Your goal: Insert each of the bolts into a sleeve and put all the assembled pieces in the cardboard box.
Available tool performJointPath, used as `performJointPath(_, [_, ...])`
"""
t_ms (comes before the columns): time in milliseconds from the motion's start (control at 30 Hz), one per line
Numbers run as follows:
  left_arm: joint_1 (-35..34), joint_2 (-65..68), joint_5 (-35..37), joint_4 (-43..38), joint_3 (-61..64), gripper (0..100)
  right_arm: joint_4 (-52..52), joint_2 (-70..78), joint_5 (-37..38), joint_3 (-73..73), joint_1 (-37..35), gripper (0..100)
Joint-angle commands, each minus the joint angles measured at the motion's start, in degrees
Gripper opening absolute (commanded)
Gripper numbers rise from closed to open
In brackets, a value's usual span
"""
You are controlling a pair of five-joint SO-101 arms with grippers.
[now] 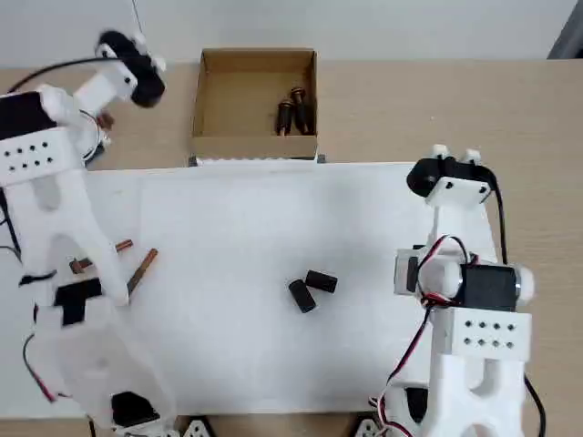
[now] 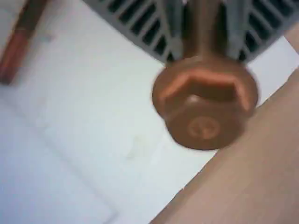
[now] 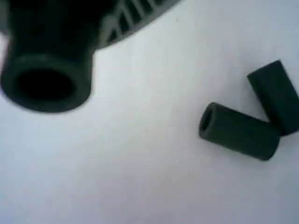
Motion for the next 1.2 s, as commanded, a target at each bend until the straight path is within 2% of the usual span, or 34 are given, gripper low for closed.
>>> performJointPath(0, [2.7, -11.8, 11.9, 0.0, 3.8, 0, 2.2, -1.2, -0.3, -4.0, -2.3, 0.3])
performJointPath(67, [4.0, -15.6, 15.1, 0.0, 7.0, 0, 2.9, -1.2, -0.4, -4.9, -2.9, 0.3])
performJointPath(233, [7.0, -23.8, 16.3, -0.3, 16.6, 0, 2.9, -1.2, -0.6, -6.5, -2.9, 0.3])
performJointPath(467, [11.4, -36.0, 29.3, -4.7, 29.1, 0, 0.1, -9.7, -0.7, -8.3, -2.9, 0.2])
performJointPath(800, [17.2, -50.8, 51.7, -23.6, 55.8, 0, -11.8, -19.3, -0.4, 5.1, -3.2, 0.2])
performJointPath(1167, [25.0, -68.0, 71.2, -44.7, 81.8, 0, -23.6, -20.0, -0.7, 13.7, -15.4, 0.2])
